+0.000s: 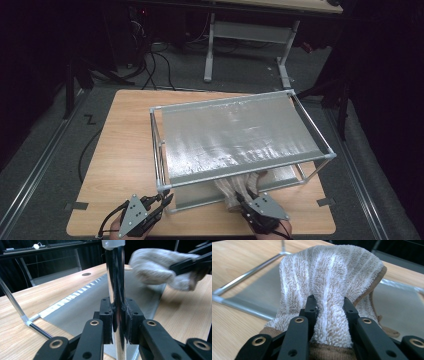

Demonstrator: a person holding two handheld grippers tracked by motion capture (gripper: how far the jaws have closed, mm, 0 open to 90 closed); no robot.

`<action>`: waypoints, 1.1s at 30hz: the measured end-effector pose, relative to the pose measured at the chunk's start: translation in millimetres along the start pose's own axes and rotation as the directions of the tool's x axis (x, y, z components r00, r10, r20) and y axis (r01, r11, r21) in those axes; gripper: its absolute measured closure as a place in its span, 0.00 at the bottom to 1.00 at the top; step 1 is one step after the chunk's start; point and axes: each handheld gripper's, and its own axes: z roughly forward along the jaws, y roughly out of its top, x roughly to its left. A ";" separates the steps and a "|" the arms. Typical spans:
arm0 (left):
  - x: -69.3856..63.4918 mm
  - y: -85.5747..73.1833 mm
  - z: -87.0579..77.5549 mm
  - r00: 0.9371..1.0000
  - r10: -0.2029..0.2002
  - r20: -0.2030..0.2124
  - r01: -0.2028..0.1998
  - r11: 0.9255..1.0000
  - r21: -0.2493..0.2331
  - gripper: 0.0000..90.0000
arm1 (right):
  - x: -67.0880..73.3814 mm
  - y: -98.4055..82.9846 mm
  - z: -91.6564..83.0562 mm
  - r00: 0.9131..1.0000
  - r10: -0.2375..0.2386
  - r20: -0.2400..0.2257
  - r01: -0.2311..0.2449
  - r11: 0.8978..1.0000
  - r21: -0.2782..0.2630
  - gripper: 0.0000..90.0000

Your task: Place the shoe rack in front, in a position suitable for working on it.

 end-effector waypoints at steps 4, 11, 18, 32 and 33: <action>0.0 0.1 -0.1 1.000 0.002 -0.001 -0.002 1.000 0.002 0.87 | -15.6 -12.8 -19.9 0.998 0.035 0.045 -0.035 0.999 0.004 0.81; -0.2 0.2 -0.1 1.000 0.006 -0.004 -0.006 1.000 0.004 0.87 | -34.9 -28.7 -49.2 0.989 0.083 0.125 -0.082 0.997 -0.011 0.81; -0.4 0.3 -0.1 1.000 0.007 -0.005 -0.007 1.000 0.005 0.87 | -46.1 -34.5 -75.2 0.975 0.116 0.192 -0.107 0.993 -0.057 0.81; -0.4 -0.2 0.3 1.000 0.003 -0.004 -0.003 1.000 0.000 0.87 | -57.1 -18.2 -118.2 0.944 0.154 0.292 -0.086 0.968 -0.234 0.81; -0.4 -0.2 0.2 1.000 0.004 -0.005 -0.004 1.000 0.000 0.87 | -57.4 -16.1 -119.5 0.945 0.154 0.289 -0.084 0.967 -0.242 0.81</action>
